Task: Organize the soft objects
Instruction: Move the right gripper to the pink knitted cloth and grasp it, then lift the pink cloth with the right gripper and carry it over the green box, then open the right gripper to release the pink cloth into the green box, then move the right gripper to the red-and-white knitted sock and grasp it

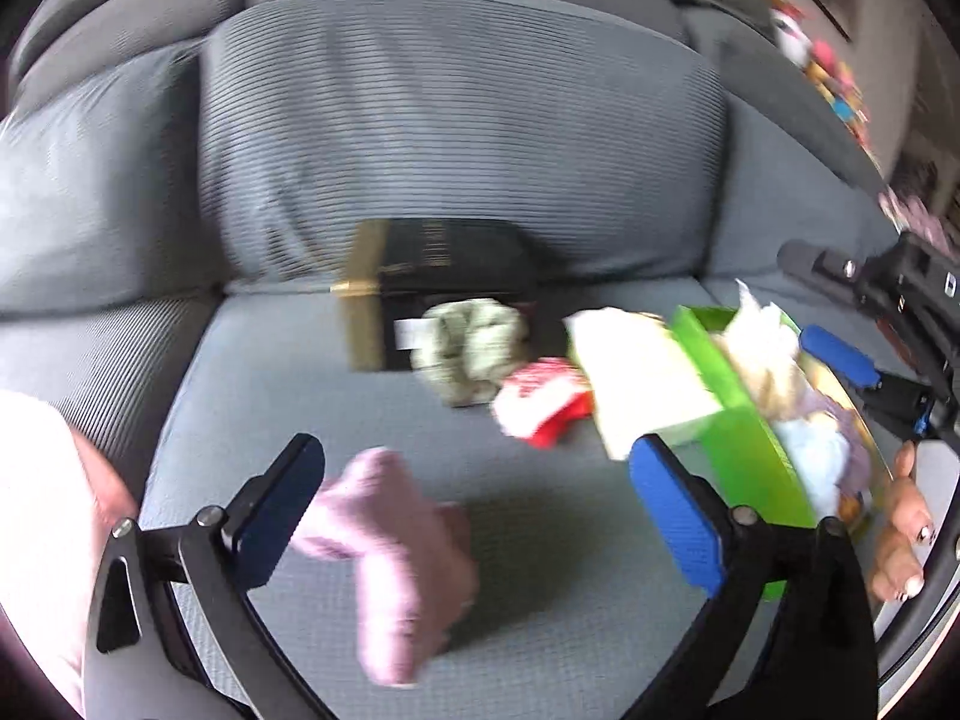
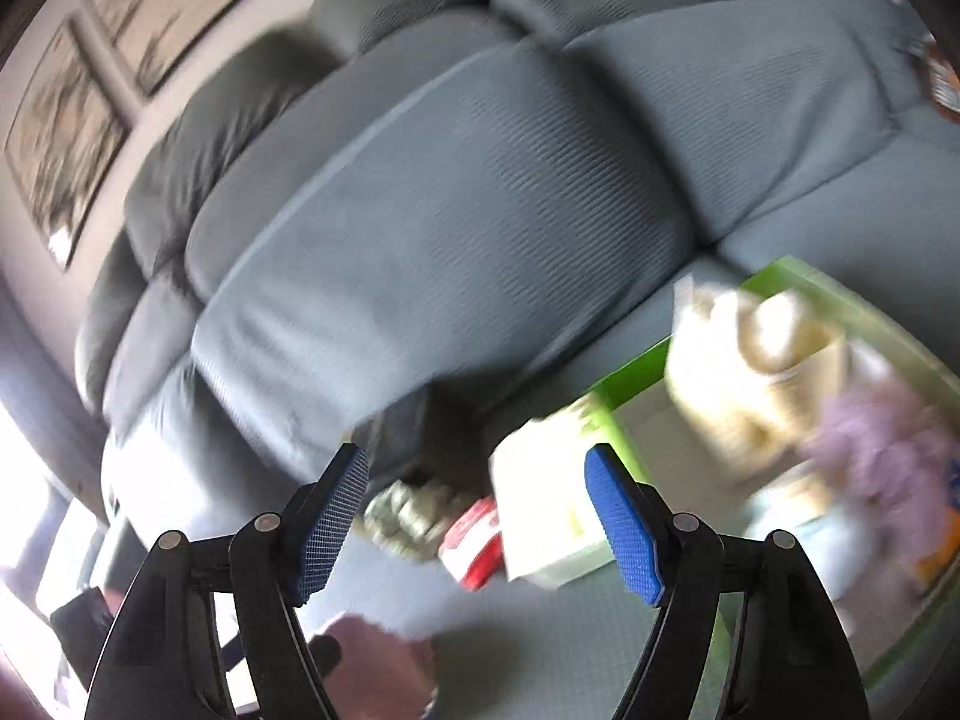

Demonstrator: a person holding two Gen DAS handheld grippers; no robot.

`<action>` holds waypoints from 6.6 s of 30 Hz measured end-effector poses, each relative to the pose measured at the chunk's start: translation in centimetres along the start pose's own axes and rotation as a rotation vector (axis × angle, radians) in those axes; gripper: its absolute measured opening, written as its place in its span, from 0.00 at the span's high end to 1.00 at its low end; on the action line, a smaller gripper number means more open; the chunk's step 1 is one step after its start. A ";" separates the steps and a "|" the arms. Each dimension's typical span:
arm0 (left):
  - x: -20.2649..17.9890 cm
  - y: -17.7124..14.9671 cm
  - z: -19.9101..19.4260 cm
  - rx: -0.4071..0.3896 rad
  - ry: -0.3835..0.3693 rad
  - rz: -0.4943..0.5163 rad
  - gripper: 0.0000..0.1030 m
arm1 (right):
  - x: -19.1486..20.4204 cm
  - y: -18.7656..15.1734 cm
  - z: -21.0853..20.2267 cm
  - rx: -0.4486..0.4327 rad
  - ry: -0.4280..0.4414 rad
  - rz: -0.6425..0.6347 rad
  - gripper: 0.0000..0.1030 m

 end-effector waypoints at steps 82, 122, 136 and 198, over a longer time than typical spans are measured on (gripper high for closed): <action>-2.2 -2.7 0.2 0.069 -0.437 -0.061 0.70 | 8.0 -11.3 6.5 0.447 0.299 0.032 0.67; -26.8 -0.7 9.0 0.267 -0.578 0.162 0.71 | -21.4 1.3 -3.3 -0.110 -0.392 0.401 0.67; -18.0 0.1 3.8 0.176 -0.384 0.139 0.34 | -19.5 1.0 -6.1 -0.094 -0.570 0.289 0.47; 12.2 -5.5 -0.7 0.126 0.127 -0.338 0.03 | 6.2 -13.1 12.9 0.284 -0.321 -0.389 0.62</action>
Point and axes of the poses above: each gripper's, at about its wrist camera, not at the fingertips, and z roughly the way its jaws point, x to its left, y to its top, the point moved 9 cm from there along z, roughly the way its jaws point, and after that the axes turned 5 degrees about -y, right-handed, at the moved point
